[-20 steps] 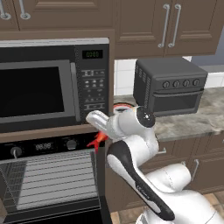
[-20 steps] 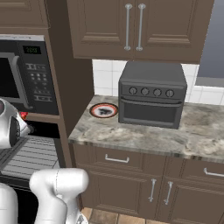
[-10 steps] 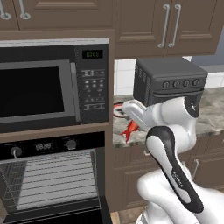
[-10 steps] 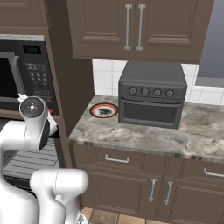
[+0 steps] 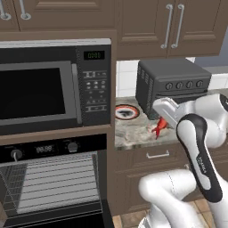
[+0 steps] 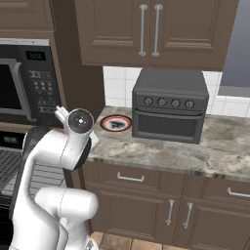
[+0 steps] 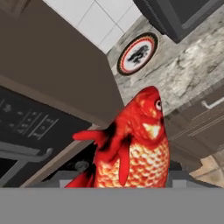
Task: Take the fish from the oven and place it on the plate on the counter.
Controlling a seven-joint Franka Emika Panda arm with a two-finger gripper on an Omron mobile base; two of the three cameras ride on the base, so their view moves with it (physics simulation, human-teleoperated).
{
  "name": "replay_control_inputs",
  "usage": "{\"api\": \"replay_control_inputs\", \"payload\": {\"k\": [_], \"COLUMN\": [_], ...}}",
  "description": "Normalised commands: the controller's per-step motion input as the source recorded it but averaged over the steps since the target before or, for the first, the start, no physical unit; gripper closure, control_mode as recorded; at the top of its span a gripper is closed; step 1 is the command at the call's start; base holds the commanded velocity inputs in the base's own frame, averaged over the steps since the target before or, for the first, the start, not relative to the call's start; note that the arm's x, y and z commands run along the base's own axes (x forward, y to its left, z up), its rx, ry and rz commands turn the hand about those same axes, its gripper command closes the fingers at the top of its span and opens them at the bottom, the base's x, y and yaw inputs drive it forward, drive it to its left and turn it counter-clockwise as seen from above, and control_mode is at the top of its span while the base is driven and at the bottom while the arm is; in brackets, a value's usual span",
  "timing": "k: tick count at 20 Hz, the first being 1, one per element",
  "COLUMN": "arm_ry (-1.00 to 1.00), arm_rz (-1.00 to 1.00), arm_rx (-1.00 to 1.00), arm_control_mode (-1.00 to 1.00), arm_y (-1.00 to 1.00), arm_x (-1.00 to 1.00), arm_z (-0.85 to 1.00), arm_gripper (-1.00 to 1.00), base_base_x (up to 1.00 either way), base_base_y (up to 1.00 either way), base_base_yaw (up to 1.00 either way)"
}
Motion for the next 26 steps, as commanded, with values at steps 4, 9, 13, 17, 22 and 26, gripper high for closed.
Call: {"api": "replay_control_inputs", "payload": {"k": [4, 9, 13, 17, 22, 26], "arm_ry": [0.33, 0.45, 0.37, 0.23, -0.08, -0.41], "arm_rz": [0.0, 0.13, 0.41, 0.54, 0.44, 0.17], "arm_rx": [-0.27, -0.28, -0.1, -0.08, -0.01, -0.08], "arm_control_mode": [-1.0, -1.0, -1.0, -1.0, -1.0, -1.0], "arm_y": [-0.16, 0.0, 0.0, 0.0, -0.15, -0.08], "arm_x": [0.94, 1.0, 0.99, 0.82, 0.19, -0.12], "arm_z": [0.0, 0.0, -0.09, -0.29, -0.51, -0.41], "arm_gripper": [1.0, 1.0, 1.0, 1.0, 1.0, 1.0], "base_base_x": [0.0, 0.0, 0.0, 0.0, 0.0, 0.0], "base_base_y": [0.0, 0.0, 0.0, 0.0, 0.0, 0.0], "base_base_yaw": [0.0, 0.0, 0.0, 0.0, 0.0, 0.0]}}
